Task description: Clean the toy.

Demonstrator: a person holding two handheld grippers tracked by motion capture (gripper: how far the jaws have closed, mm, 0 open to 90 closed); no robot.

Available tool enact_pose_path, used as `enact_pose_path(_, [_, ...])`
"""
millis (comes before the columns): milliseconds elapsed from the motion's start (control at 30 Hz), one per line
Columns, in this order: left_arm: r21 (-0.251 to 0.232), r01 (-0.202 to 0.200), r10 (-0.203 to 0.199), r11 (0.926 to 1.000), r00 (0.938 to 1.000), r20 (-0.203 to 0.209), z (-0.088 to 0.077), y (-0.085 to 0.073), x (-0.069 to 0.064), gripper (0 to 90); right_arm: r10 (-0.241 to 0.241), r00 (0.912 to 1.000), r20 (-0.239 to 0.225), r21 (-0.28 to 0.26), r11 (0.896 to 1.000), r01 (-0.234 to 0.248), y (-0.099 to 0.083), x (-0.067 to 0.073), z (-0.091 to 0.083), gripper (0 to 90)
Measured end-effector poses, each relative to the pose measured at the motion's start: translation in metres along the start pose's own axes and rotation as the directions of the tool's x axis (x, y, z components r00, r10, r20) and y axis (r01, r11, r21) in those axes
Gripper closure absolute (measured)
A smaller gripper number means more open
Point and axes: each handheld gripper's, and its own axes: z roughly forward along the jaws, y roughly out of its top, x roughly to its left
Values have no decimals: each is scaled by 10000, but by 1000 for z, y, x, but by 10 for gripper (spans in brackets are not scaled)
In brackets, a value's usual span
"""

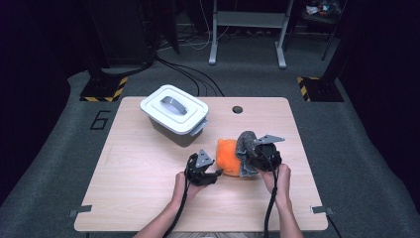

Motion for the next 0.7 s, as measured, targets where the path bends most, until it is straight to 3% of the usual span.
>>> enact_pose_path(167, [90,-767,769,9970,9969,-171,8,3,-7,445,172,9998,-52,39,9998,-172,1,-2,2,701])
enact_pose_path(333, [-38,-1016,1015,9948,9947,-169,12,2,-8,645,44,9999,-113,80,10000,-44,0,-6,4,701])
enact_pose_path(367, [-74,-1015,1013,9948,9947,-191,12,2,-8,685,196,9997,-115,72,9998,-195,0,-5,4,701])
enact_pose_path(500, [-106,-699,698,9975,9975,-43,10,4,-7,787,24,9999,-166,-24,10000,-24,0,-8,-1,702])
enact_pose_path(700, [-161,31,-23,9999,9986,531,2,14,-2,813,56,9999,-99,-451,9990,-60,7,-6,-19,701])
